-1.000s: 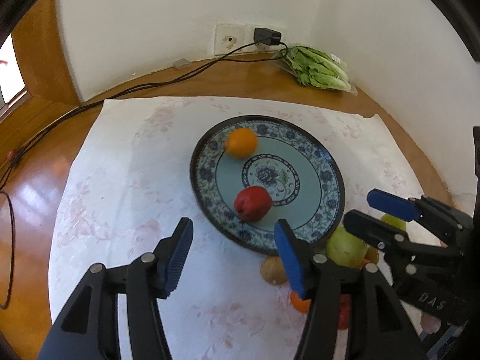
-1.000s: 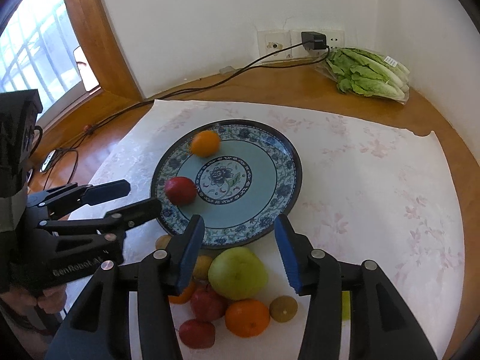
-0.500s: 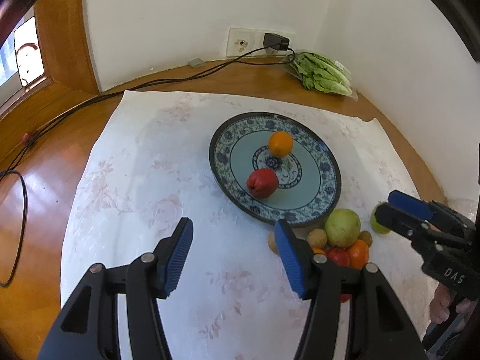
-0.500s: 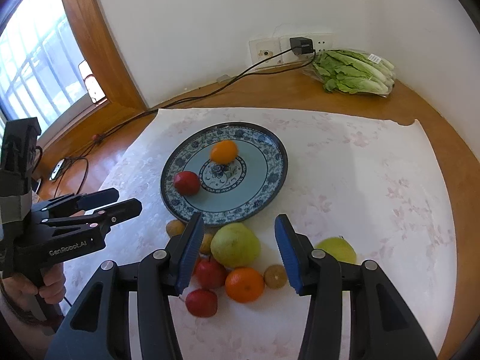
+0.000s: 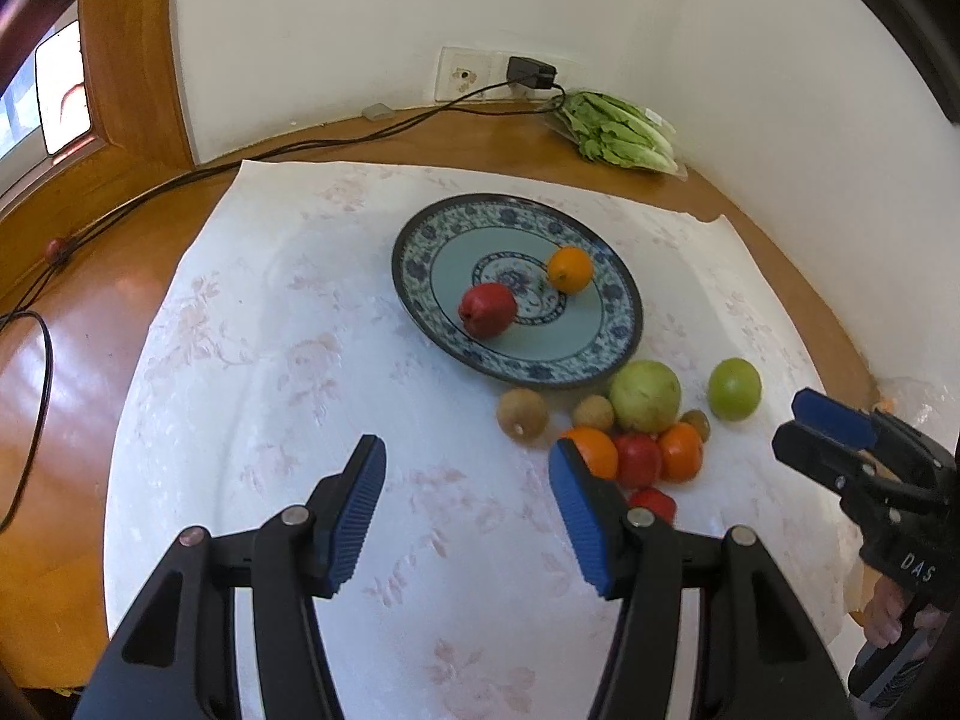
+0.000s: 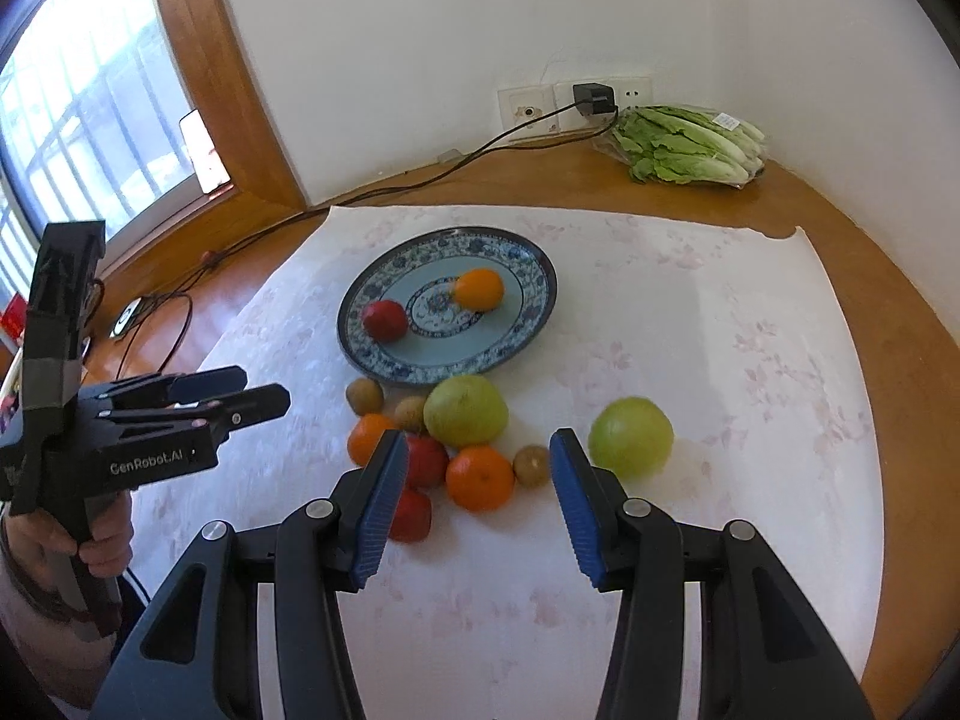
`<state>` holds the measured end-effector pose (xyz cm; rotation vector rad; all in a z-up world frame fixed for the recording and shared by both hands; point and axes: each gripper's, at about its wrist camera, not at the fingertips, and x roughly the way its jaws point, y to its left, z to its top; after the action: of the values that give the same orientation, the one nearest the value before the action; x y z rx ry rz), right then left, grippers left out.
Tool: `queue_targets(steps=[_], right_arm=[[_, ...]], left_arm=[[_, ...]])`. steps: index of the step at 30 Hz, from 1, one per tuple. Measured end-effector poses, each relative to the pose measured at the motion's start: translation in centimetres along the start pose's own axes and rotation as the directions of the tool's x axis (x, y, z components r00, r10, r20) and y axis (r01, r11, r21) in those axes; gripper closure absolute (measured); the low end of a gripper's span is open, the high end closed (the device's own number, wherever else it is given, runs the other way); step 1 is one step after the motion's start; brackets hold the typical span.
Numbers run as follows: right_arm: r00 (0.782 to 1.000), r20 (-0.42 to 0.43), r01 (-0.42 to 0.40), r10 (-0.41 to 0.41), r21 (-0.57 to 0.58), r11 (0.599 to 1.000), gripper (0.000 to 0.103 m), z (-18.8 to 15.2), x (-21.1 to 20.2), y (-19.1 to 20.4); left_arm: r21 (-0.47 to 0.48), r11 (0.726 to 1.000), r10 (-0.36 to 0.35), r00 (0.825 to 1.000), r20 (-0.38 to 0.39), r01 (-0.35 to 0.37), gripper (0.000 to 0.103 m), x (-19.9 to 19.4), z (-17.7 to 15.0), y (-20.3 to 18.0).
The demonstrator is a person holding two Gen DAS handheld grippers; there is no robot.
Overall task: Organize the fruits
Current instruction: 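Withdraw both tools from the plate, moving the right toward a small brown fruit, then close the right tool on the small brown round fruit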
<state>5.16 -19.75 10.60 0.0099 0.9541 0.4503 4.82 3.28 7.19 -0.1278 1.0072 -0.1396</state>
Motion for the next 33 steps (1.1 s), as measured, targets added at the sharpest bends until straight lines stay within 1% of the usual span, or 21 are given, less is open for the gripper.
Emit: queue_targets(steps=[7, 17, 24, 27, 31, 33], right_arm=[[1.000, -0.014, -0.002, 0.002, -0.014, 1.000, 0.053, -2.9, -1.8, 0.4], [0.998, -0.070, -0.011, 0.009, -0.035, 0.999, 0.053, -7.7, -3.4, 1.4], [0.994, -0.108, -0.034, 0.037, 0.026, 0.999, 0.053, -10.8, -4.3, 1.5], [0.992, -0.117, -0.039, 0.042, 0.024, 0.999, 0.053, -11.8, -4.7, 1.9], [0.987, -0.156, -0.039, 0.041, 0.021, 0.999, 0.053, -12.8, -4.6, 2.2], [0.984, -0.170, -0.041, 0.046, 0.031, 0.999, 0.055, -13.3, -4.4, 2.1]], left_arm=[[0.011, 1.000, -0.022, 1.000, -0.008, 0.022, 0.043, -0.5, -1.4, -1.1], [0.033, 0.998, -0.050, 0.998, -0.023, 0.051, 0.043, -0.6, -2.8, -2.7], [0.042, 0.997, -0.057, 0.998, -0.030, 0.058, 0.043, -0.7, -3.6, -3.0], [0.041, 0.997, -0.058, 0.998, -0.033, 0.059, 0.043, -0.7, -3.8, -2.9], [0.039, 0.997, -0.061, 0.997, -0.036, 0.062, 0.043, -0.6, -4.1, -2.8], [0.042, 0.997, -0.060, 0.997, -0.039, 0.062, 0.043, -0.6, -4.2, -2.7]])
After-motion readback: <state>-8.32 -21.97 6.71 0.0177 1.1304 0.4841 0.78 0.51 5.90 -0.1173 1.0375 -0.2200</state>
